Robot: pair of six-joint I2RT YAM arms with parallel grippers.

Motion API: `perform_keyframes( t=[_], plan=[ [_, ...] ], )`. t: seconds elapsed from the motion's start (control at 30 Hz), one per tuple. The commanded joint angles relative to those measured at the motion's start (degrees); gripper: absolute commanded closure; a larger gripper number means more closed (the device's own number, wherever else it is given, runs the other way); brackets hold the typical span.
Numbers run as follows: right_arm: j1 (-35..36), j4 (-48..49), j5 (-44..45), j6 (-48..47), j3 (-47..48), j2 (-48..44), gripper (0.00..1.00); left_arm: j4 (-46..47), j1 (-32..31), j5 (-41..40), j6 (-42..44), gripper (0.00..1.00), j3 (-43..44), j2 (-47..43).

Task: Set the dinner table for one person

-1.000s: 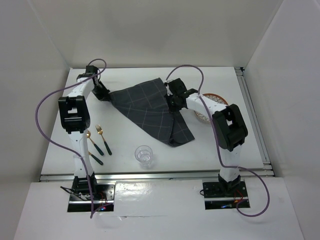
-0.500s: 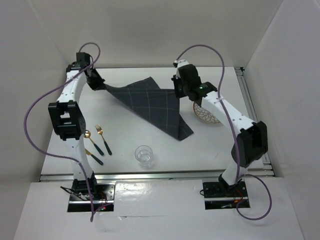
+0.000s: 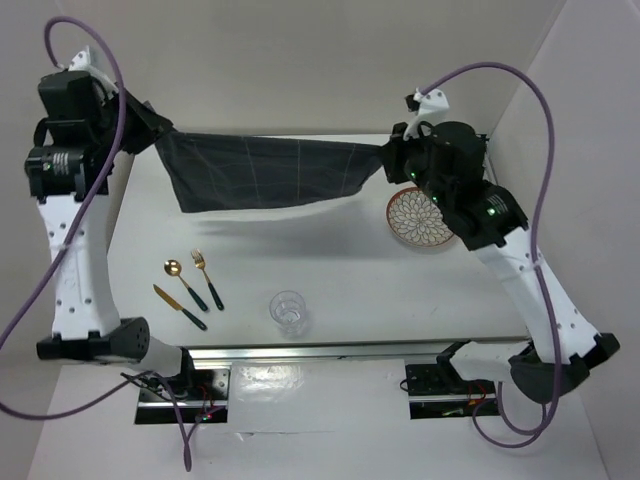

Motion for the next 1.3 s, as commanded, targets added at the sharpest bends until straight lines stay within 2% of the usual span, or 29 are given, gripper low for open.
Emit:
perform_keyframes(
  t=[0.0,0.23,0.3,0.4,0.53,0.6,0.67,0.7,0.77,0.8,0.83,0.87,0.9,0.93,0.97,1.0,1.03,1.07,1.1,1.13,1.27],
  plan=[
    [-0.44,-5.12,4.22,0.18,4.14,-4.70,1.00,-3.53,0.86,-4.32,2.92,1.00,-1.32,-6.15],
    [-0.44,-5.22,7.72,1.42,3.01,-7.08,1.00,-5.30,0.86,-7.48,4.24,1.00,-5.71,-11.26],
    [-0.44,-4.08,10.26,1.42,1.86,-4.37,1.00,-3.28,0.86,-7.49,4.24,1.00,-7.38,-11.26],
    [-0.44,-0.31,14.39,0.55,0.46,1.87,1.00,-0.04,0.86,-6.00,4.24,1.00,-10.98,-7.85],
    [-4.64,6.63,11.27,-2.00,-1.30,9.78,1.00,5.85,0.86,-4.94,3.10,1.00,-15.21,-1.97],
    [-8.94,8.66,5.40,-2.01,-1.30,14.95,1.00,7.26,0.24,-4.94,2.57,1.00,-14.68,4.36],
    [-11.06,11.22,3.61,-2.01,-0.09,18.92,1.00,8.59,-1.07,-4.94,2.05,1.00,-12.50,8.75],
    [-12.81,11.92,2.91,-2.01,0.45,23.38,1.00,9.46,-2.30,-5.46,2.04,1.00,-11.44,13.65],
    [-14.49,13.24,0.45,-2.01,3.51,28.23,1.00,9.47,-3.00,-4.07,2.04,1.00,-5.67,19.82],
    [-15.81,13.24,-0.35,-2.01,4.75,33.56,1.00,8.86,-3.53,-3.54,2.04,0.77,-2.85,23.07],
    [-15.82,13.07,-0.88,-2.01,6.50,36.49,0.94,7.81,-3.54,-3.53,2.56,0.49,0.49,30.24],
    [-16.69,11.76,-0.88,-1.48,12.26,39.56,0.84,5.97,-4.15,-3.53,2.57,0.26,4.52,33.88],
    [-16.70,10.01,-0.36,-1.48,15.54,42.81,0.75,1.51,-4.76,-4.40,3.26,0.07,13.35,37.30],
    [-16.70,6.08,1.13,-0.87,18.70,48.33,0.47,-0.10,-4.77,-5.19,3.27,0.00,16.92,40.12],
    [-16.70,4.39,1.14,-0.86,21.78,50.38,0.33,-1.07,-4.77,-5.81,3.27,0.00,19.48,43.11],
    [-16.70,3.24,1.14,-0.86,25.73,51.71,0.23,-1.08,-4.77,-6.60,3.88,0.00,19.33,43.14],
    [-16.70,2.70,1.14,-0.86,25.77,52.68,0.16,1.88,-5.29,-6.61,3.89,0.00,16.98,42.01],
    [-16.18,3.31,1.14,-0.86,25.77,52.69,0.12,3.99,-5.30,-7.39,4.58,0.00,13.91,40.43],
    [-16.17,3.92,0.36,-0.08,23.76,51.73,0.12,5.93,-5.30,-8.01,4.59,0.00,7.96,37.11],
    [-16.17,4.45,-0.43,0.62,22.35,49.89,0.12,7.34,-5.30,-8.01,5.11,0.02,5.55,35.77],
    [-16.17,4.98,-5.09,5.71,14.71,45.40,0.14,8.76,-5.82,-9.15,6.44,0.50,-1.75,33.12]
  ],
)
